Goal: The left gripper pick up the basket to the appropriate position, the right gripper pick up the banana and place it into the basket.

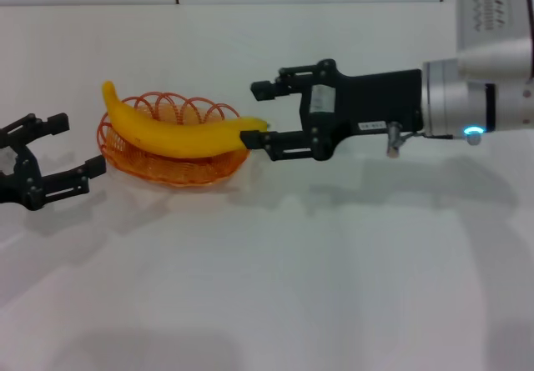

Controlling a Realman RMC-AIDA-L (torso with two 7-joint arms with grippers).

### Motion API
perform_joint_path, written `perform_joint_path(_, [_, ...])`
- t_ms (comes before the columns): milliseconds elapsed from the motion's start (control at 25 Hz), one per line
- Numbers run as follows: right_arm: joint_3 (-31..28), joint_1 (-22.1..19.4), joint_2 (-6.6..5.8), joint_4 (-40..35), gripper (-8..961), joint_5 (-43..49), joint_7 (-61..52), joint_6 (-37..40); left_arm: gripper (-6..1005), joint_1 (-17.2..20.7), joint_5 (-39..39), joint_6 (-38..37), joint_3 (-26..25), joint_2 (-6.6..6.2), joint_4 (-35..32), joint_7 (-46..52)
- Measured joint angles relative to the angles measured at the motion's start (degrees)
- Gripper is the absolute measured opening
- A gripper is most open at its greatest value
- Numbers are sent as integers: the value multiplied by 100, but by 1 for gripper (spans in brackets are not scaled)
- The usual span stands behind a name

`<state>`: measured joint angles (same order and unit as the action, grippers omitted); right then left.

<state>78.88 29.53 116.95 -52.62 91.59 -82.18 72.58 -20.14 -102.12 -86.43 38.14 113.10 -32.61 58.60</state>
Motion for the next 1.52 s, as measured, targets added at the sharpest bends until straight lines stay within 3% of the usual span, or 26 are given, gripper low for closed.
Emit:
perform_joint_path(200, [-351,-16,7,478,676,-12,307,143,900,-25,0,-4,0,35,0,-80])
perform_joint_path(480, [-383,10,12,1097,676,-217,800,118,901,-27,16,-35,0,83,0,-140])
perform_joint_path(1240, [-383,29,-28,1409,676,-187,813,-133,902,8,-69,19,1,63,38,-101])
perform_joint_path(1520, [-396,9,-32,1422,676,-185,811,-135,902,113,-77,448,40,76,174,-189])
